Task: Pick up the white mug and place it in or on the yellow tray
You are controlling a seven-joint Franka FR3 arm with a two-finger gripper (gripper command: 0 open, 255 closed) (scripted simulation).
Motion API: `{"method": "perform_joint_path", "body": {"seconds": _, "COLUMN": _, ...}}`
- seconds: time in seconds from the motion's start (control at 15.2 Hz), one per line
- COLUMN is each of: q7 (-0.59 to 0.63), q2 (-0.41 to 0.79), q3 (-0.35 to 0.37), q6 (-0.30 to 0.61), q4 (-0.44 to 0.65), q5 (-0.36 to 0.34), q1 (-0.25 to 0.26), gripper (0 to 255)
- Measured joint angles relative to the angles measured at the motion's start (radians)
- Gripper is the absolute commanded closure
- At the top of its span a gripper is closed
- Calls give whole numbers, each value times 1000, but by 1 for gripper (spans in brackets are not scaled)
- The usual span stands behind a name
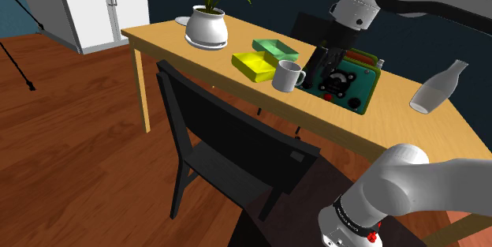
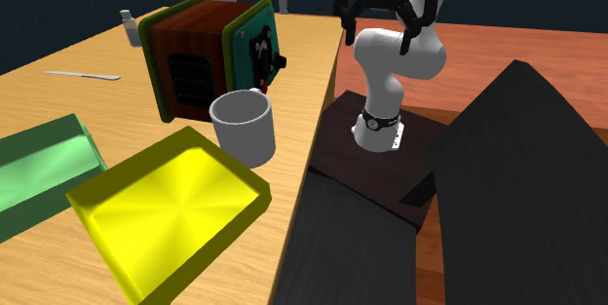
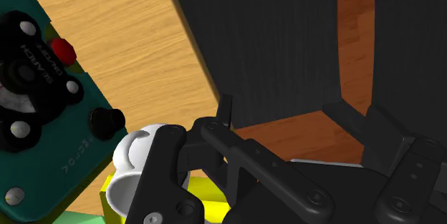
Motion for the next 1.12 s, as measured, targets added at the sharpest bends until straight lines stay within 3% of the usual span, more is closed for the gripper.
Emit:
{"method": "perform_joint_path", "body": {"seconds": 0.26, "q7": -18, "q2": 63, "q3": -12, "q6": 40, "q4": 16, "q5": -18, "q1": -11, "gripper": 0}}
{"method": "perform_joint_path", "body": {"seconds": 0.66, "q7": -59, "q2": 279, "q3": -44, "q6": 152, "q4": 104, "q5": -64, "q1": -39, "gripper": 0}}
{"method": "perform_joint_path", "body": {"seconds": 1.12, "q7": -95, "q2": 538, "q3": -74, "q6": 223, "q4": 277, "q5": -103, "q1": -66, "gripper": 0}}
